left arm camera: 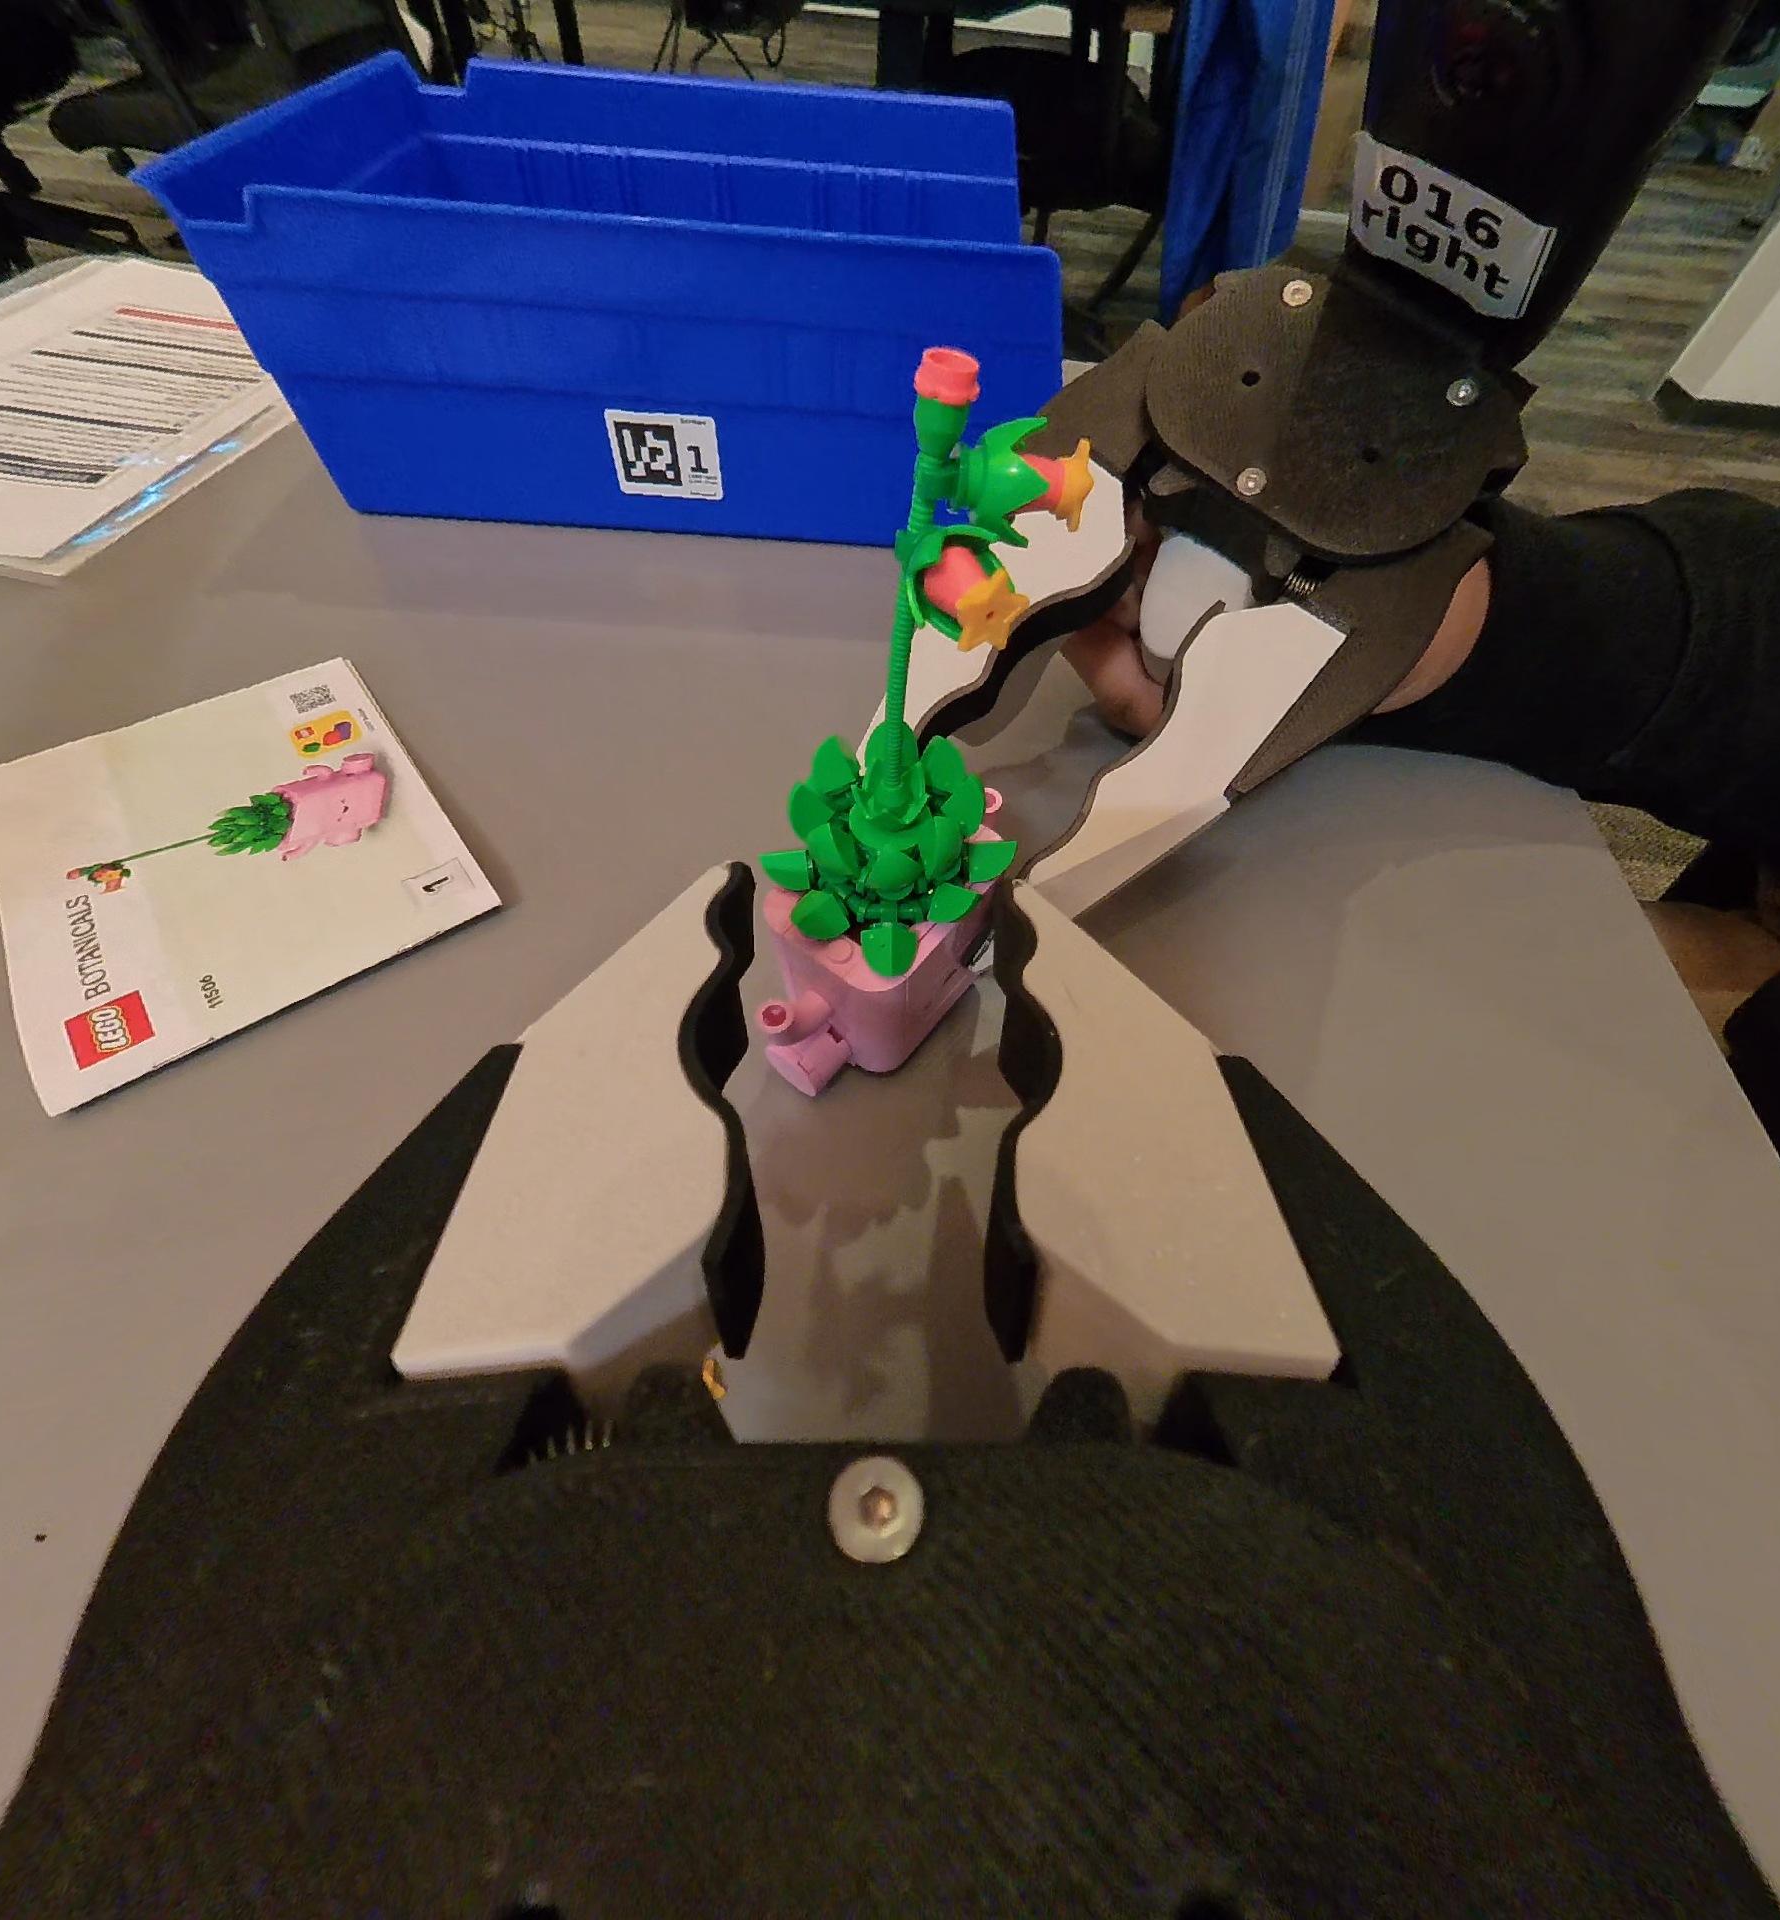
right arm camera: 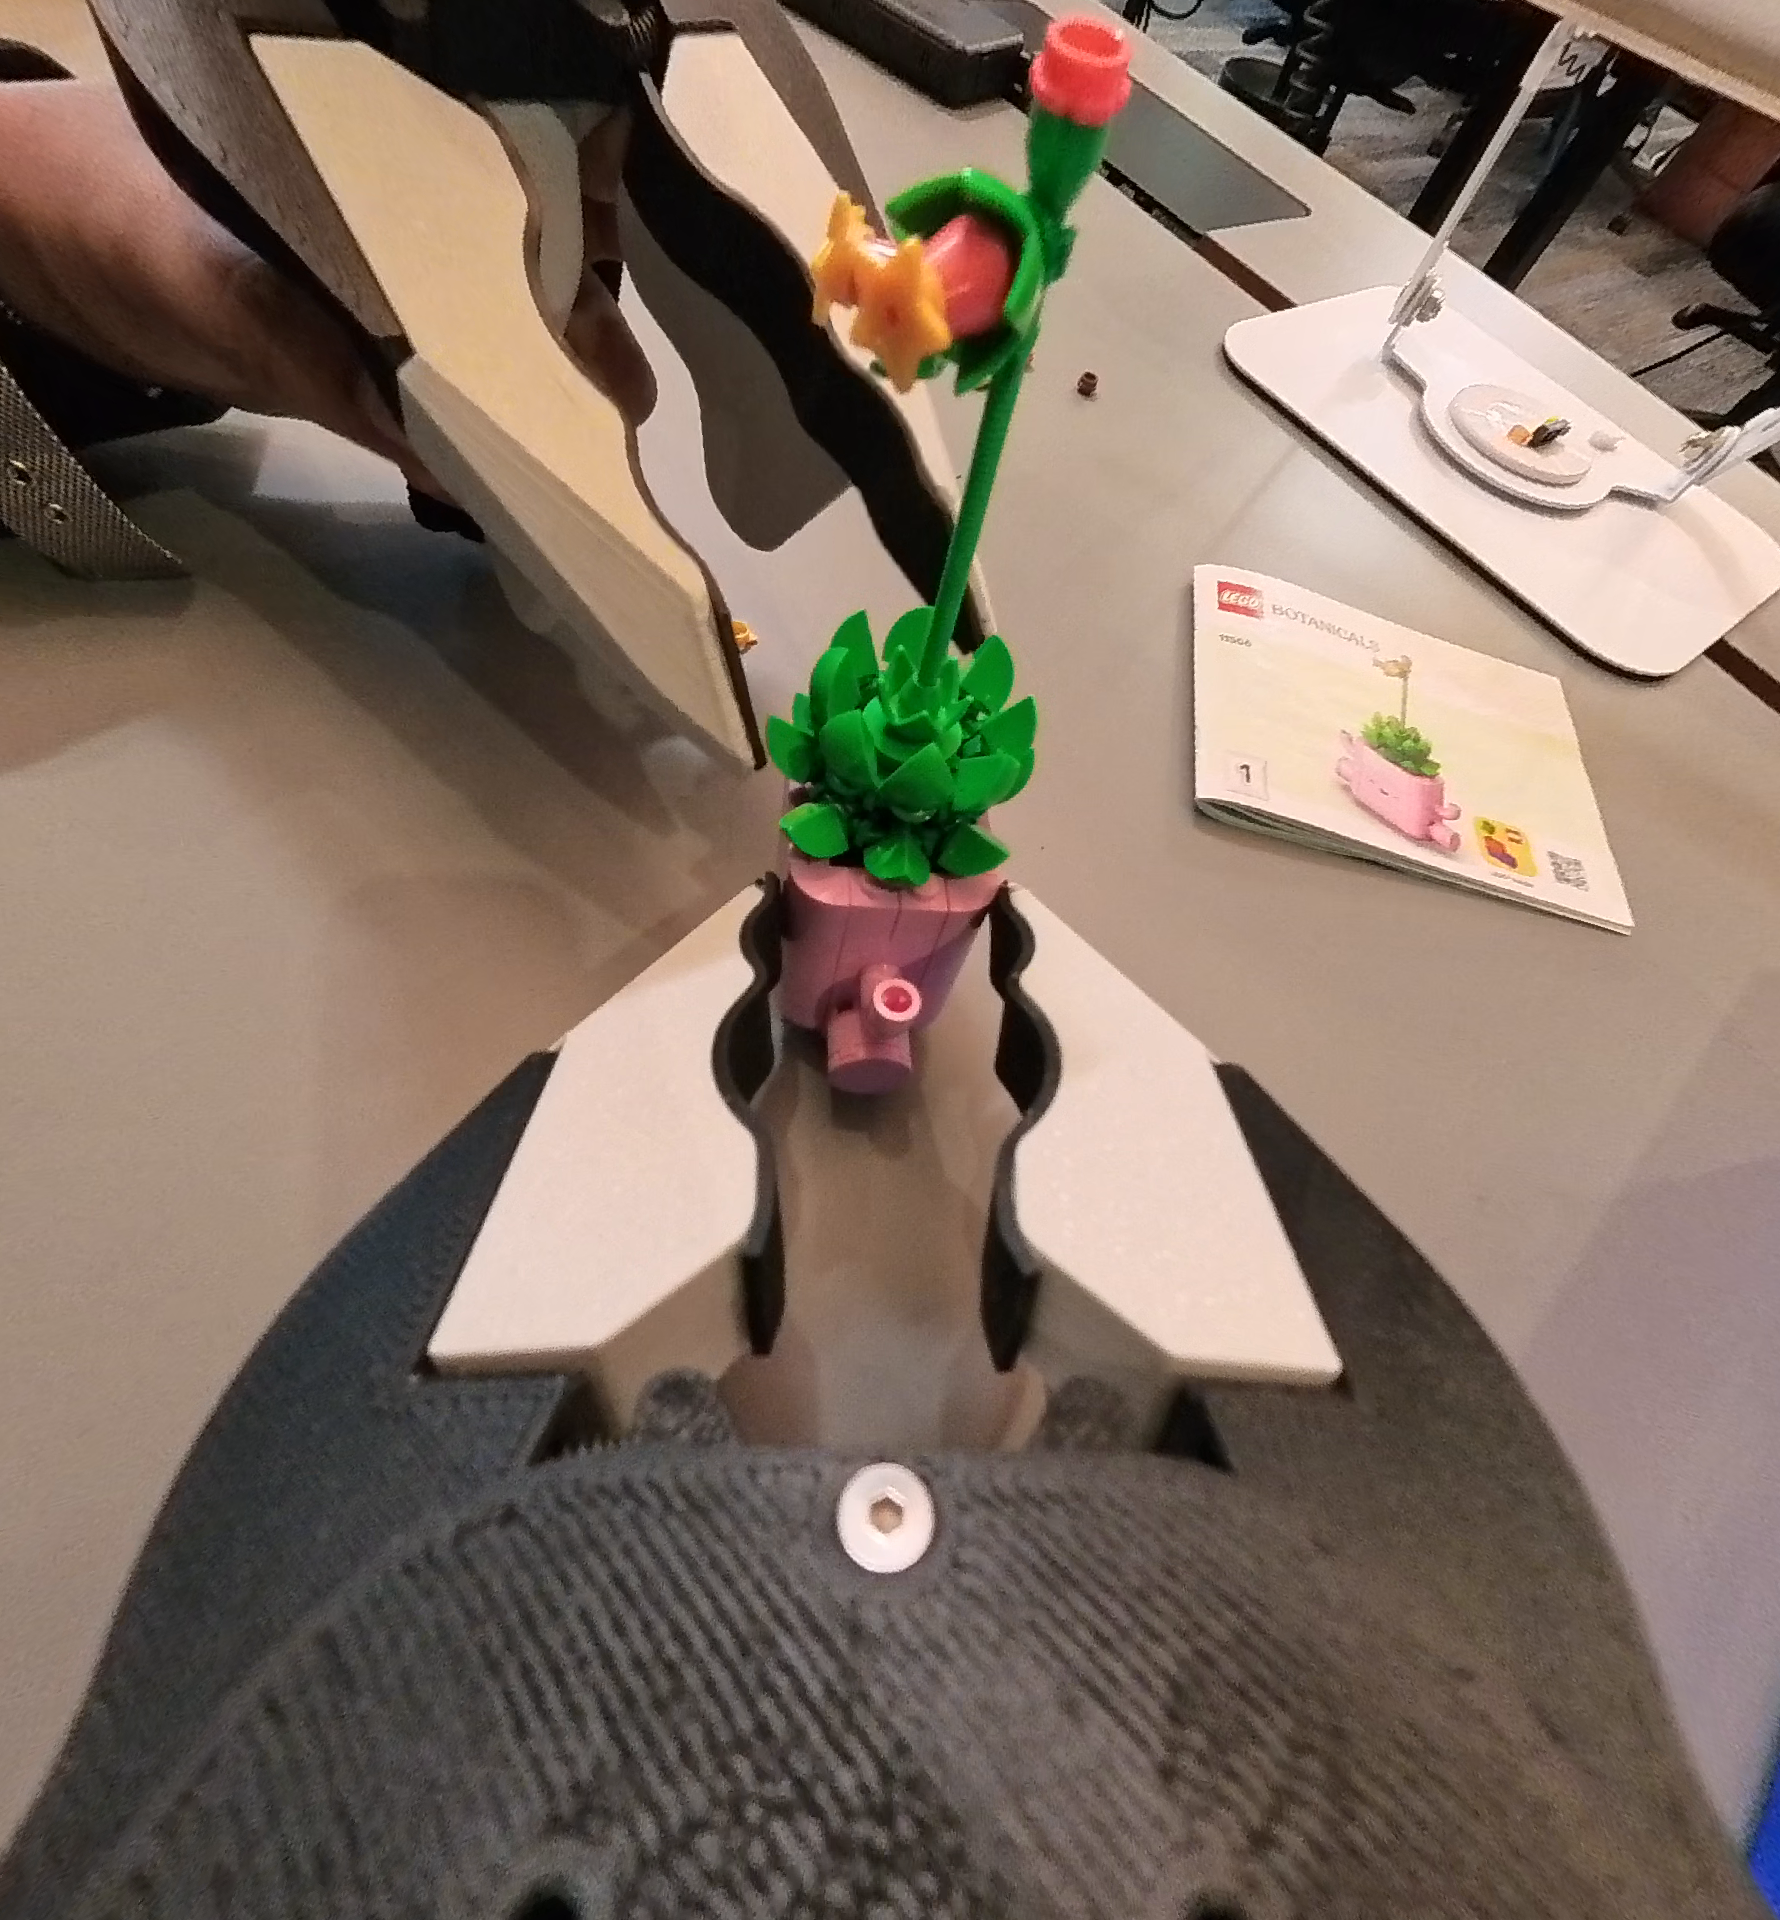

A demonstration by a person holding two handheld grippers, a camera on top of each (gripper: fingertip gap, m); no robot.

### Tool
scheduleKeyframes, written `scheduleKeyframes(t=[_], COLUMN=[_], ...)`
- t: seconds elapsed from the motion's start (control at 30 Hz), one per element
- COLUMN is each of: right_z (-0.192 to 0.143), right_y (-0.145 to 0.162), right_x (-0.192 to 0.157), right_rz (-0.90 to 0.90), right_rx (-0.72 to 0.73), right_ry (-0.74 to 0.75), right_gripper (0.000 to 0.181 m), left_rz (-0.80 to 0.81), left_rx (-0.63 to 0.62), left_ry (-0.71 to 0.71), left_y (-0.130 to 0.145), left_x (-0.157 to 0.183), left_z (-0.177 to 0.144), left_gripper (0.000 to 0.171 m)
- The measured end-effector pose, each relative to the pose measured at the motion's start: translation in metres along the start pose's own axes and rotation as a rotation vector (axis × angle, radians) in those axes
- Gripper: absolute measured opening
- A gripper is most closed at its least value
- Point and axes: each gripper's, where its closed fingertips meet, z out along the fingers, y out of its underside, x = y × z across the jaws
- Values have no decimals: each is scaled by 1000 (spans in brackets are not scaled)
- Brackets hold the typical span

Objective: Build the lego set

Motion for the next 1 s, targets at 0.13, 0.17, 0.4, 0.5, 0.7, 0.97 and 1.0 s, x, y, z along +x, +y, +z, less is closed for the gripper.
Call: scheduleKeyframes(t=[0.13, 0.17, 0.4, 0.5, 0.7, 0.97, 1.0], right_z=[0, 0, 0, 0, 0, 1, 1], right_y=[0, 0, 0, 0, 0, 0, 0], right_x=[0, 0, 0, 0, 0, 0, 0], right_rz=[1, 1, -1, -1, -3, -4, -4], right_rx=[0, 0, 0, 0, 0, -1, -1], right_ry=[-1, -1, 0, 0, 1, 2, 2], right_gripper=[38, 38, 38, 38, 39, 39, 39], left_rz=[-6, -6, 17, 32, 62, 59, 60], left_rx=[-9, -17, -25, -43, -97, -71, -68], left_ry=[-3, 0, 2, -9, -42, -18, -9], left_y=[2, 3, 3, 5, 13, 7, 7], left_x=[-2, -1, 0, -1, -5, -2, -1], left_z=[0, 0, -4, -3, -4, -8, -8], left_gripper=[44, 44, 41, 41, 36, 27, 24])
